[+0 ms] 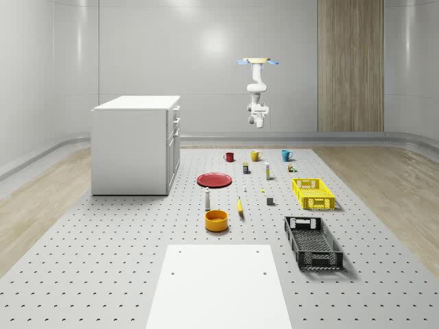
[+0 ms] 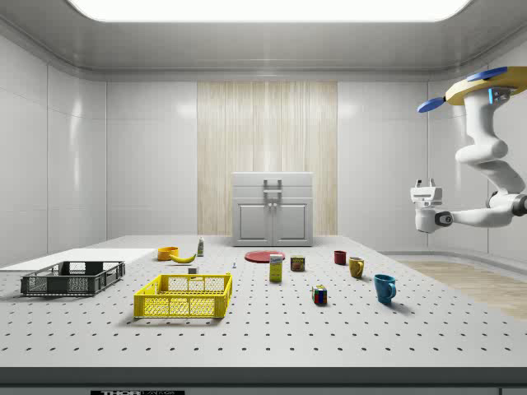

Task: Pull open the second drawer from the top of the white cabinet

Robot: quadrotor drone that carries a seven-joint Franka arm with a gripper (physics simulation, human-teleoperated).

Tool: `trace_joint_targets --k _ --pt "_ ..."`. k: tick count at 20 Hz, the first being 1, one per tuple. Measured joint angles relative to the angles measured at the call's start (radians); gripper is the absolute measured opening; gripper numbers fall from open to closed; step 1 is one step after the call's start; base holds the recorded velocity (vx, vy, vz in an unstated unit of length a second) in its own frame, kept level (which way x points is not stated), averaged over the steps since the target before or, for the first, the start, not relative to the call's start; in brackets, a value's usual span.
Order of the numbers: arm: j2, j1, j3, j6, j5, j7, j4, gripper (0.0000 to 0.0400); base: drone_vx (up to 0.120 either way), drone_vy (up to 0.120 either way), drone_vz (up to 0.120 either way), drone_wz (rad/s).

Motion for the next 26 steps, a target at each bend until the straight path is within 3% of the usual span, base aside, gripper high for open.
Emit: trace_joint_targets --k 5,12,14,24,26 --pt "0.019 -0.002 0.001 -0.084 0.001 -0.001 0.106 0.0322 0.0 0.0 0.0 0.0" --pt "0.065 -0.004 0.006 -0.162 0.004 0.001 0.236 0.0304 0.0 0.0 0.0 0.0" --pt "0.073 -0.004 0.008 -0.174 0.005 0.004 0.257 0.0302 0.0 0.0 0.0 0.0" --pt "0.085 -0.004 0.013 -0.191 0.009 0.008 0.295 0.03 0.0 -0.12 0.0 0.0" --pt "0.085 -0.005 0.013 -0.19 0.009 0.008 0.296 0.03 0.12 -0.12 0.0 0.0"
